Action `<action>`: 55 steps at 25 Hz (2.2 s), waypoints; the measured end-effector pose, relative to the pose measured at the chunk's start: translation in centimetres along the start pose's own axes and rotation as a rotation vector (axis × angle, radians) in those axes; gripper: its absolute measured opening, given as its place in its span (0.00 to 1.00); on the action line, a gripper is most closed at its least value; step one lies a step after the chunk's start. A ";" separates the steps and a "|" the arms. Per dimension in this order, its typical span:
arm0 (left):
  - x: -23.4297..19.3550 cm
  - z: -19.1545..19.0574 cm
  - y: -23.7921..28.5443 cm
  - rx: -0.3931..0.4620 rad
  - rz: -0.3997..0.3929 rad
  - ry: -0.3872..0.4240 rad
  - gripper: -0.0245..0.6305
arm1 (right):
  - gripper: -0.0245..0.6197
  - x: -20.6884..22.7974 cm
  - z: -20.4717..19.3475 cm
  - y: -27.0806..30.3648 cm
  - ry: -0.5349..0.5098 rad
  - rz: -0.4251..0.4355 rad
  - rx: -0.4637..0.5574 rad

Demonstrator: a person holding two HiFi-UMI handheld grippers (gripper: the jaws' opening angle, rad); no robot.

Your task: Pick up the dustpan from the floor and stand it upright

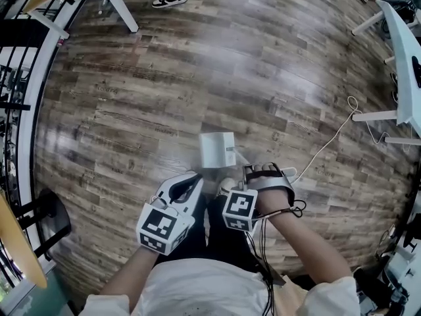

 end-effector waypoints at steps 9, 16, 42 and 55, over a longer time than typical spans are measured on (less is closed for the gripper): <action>1.3 0.9 -2.0 0.009 -0.001 0.005 0.07 | 0.25 0.0 -1.1 -0.2 0.032 -0.025 0.047; 1.6 1.6 -3.7 0.022 0.014 0.013 0.07 | 0.34 -0.4 -1.1 -0.8 0.050 0.017 0.067; 4.1 8.3 -7.2 0.140 0.036 0.031 0.07 | 0.11 3.4 -1.8 -21.4 0.673 -0.279 0.923; 8.2 10.6 -9.7 0.186 0.057 0.073 0.07 | 0.09 -1.2 -3.6 -25.4 1.110 -0.228 1.255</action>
Point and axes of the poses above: the fingertips, and each gripper's own axes: y forward along the fingers, x to its right, z out of its top, the point moved 2 cm from there along -y, backward along the fingers, and after that the axes turned 9 degrees about z, right-handed, at the moved point
